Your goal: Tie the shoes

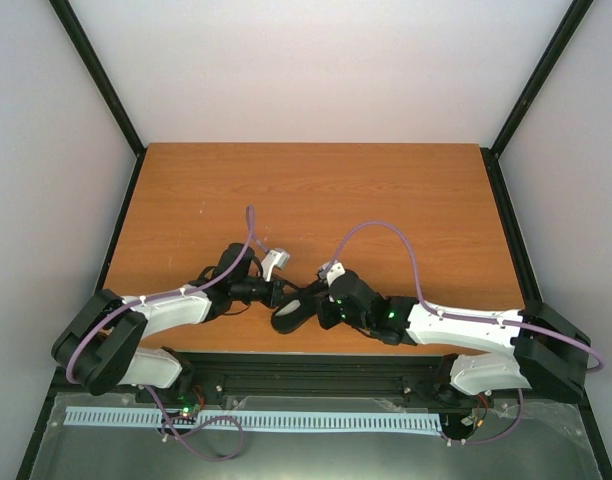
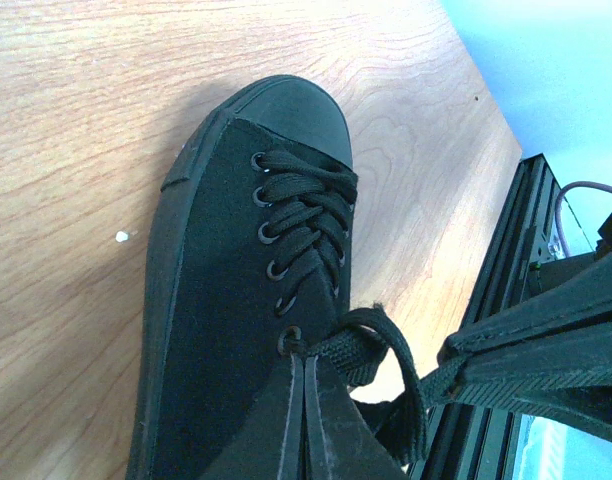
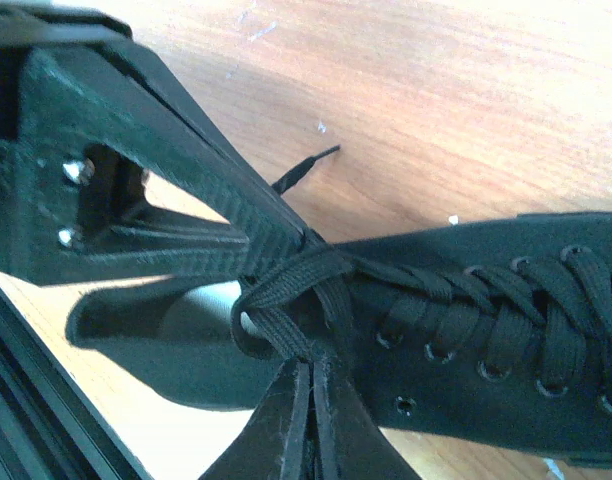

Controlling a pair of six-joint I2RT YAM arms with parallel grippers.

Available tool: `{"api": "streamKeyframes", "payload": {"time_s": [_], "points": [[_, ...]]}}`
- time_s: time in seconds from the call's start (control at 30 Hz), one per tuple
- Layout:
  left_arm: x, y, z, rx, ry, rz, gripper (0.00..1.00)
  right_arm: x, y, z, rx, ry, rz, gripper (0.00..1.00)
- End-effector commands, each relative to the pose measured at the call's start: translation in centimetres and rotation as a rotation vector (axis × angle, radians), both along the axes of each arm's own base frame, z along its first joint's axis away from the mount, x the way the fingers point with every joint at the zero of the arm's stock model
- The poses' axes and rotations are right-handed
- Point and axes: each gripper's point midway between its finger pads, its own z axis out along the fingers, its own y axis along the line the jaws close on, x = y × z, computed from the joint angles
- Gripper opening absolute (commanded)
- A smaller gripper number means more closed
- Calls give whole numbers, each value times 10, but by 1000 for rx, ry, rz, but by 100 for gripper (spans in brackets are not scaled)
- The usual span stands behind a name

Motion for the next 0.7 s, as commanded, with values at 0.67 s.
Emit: {"api": "streamKeyframes", "payload": {"time_s": [0.67], "points": [[16, 15, 3, -1, -9, 100, 1, -18, -26, -45, -26, 145, -34, 3]]}}
